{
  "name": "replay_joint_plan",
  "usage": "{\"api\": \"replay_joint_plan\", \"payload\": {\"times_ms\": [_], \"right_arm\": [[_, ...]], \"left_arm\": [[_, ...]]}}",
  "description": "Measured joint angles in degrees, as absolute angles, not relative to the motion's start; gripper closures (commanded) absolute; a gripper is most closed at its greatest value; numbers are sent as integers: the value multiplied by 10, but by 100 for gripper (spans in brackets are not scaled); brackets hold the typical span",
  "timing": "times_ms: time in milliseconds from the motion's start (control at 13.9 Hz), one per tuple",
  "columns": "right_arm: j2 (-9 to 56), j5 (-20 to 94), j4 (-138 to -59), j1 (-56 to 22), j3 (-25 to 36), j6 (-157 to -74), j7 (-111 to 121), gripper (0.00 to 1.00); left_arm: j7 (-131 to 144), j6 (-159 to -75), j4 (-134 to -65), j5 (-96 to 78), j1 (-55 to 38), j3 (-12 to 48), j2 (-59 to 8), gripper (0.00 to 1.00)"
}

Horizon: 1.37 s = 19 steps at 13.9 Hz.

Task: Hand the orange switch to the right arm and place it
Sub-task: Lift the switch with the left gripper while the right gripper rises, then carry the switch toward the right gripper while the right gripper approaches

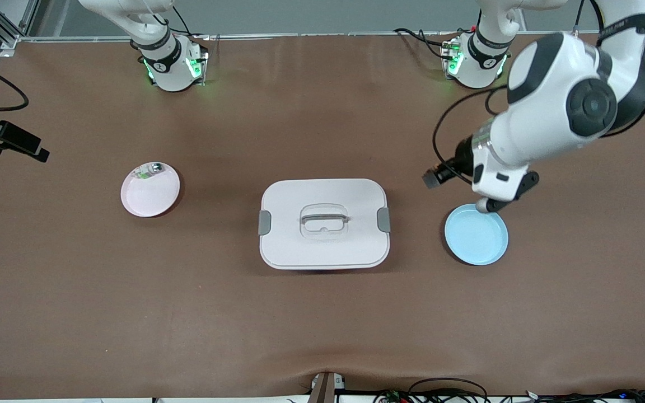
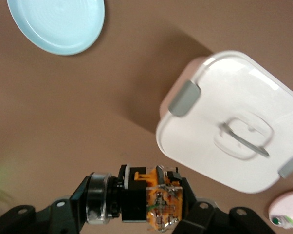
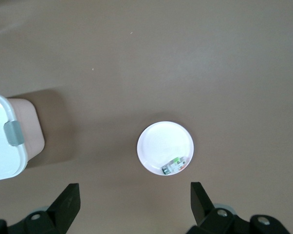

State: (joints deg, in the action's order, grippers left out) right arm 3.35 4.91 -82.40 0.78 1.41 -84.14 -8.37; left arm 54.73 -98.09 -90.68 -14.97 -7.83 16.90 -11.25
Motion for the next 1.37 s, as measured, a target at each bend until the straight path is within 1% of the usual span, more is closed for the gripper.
{"api": "replay_joint_plan", "payload": {"times_ms": [144,360,505,577,721,865,937,1153,1369], "right_arm": [[33,72,-827,8,14,-838,-93,0],[33,108,-833,7,13,-838,-126,0],[33,131,-839,2,12,-840,-150,0],[32,144,-846,-3,11,-848,-166,0],[21,170,-876,-17,9,-885,-191,0],[-6,191,-932,-35,8,-944,-205,0],[-23,201,-962,-44,7,-973,-209,0],[-63,238,-1028,-66,5,-1035,-211,0],[-92,263,-1074,-98,4,-1099,-211,0]], "left_arm": [[587,-981,-905,-184,-79,190,-100,74],[624,-986,-884,-228,-80,203,-99,74],[656,-1014,-872,-254,-80,217,-99,74],[677,-1039,-870,-261,-79,231,-99,77],[731,-1107,-869,-263,-81,272,-100,84],[805,-1165,-870,-263,-87,314,-103,86],[833,-1190,-870,-263,-94,326,-104,86],[890,-1269,-871,-263,-130,333,-111,86],[964,-1348,-872,-263,-167,333,-144,86]]}}
